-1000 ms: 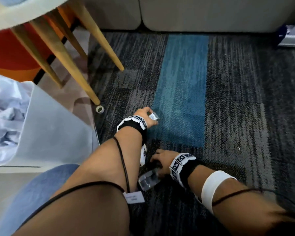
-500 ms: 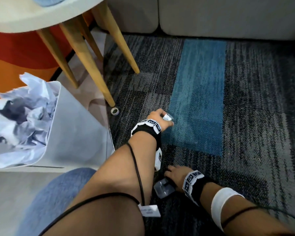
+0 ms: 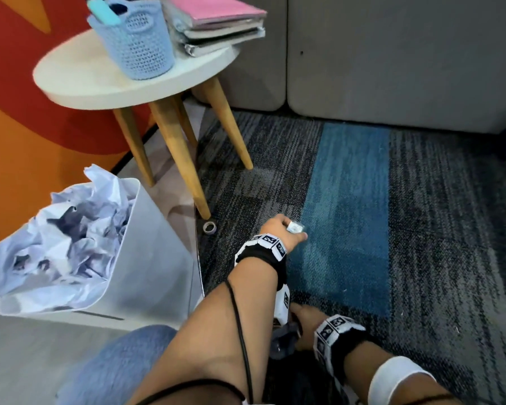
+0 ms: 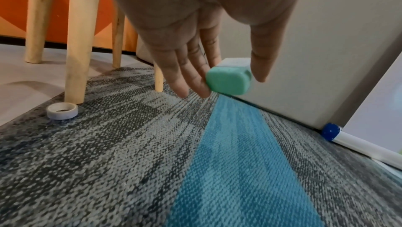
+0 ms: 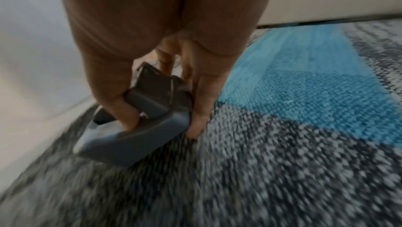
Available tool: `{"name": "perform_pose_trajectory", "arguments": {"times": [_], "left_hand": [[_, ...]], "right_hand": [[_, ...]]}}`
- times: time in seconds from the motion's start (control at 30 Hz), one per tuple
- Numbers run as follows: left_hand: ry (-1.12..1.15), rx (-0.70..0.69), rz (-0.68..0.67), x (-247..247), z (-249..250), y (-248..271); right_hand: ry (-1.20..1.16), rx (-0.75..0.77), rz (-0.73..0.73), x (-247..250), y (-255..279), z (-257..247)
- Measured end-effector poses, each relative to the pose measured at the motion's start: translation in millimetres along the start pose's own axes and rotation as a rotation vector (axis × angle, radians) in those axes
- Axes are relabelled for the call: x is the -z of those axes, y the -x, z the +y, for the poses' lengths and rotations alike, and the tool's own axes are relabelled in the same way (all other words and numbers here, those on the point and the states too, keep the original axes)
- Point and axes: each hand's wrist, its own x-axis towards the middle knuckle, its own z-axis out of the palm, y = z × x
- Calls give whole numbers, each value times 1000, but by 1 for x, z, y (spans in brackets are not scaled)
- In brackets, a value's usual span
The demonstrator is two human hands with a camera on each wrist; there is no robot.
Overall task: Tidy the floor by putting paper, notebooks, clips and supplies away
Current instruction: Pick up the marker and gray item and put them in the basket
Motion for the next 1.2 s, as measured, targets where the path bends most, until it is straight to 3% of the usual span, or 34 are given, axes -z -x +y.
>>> {"name": "perform_pose_trajectory", "arguments": {"times": [0.17,0.47,0.63,0.9,1.2], "left_hand": [[19,-50,82,20,13,0],[181,-150,292,98,39,-3],[245,-285,398,153,64,-5],[370,-459,676,256,111,9],[360,-482,941,339,109,6]], "right_hand": [[-245,-75,281,63,-8,-14],[-371,-102,617,199,4,-49],[-419,-6,854,264,24,-77],[-591,278,1069,344,59,-152],[-629,514,1132,392,49,-261]]}}
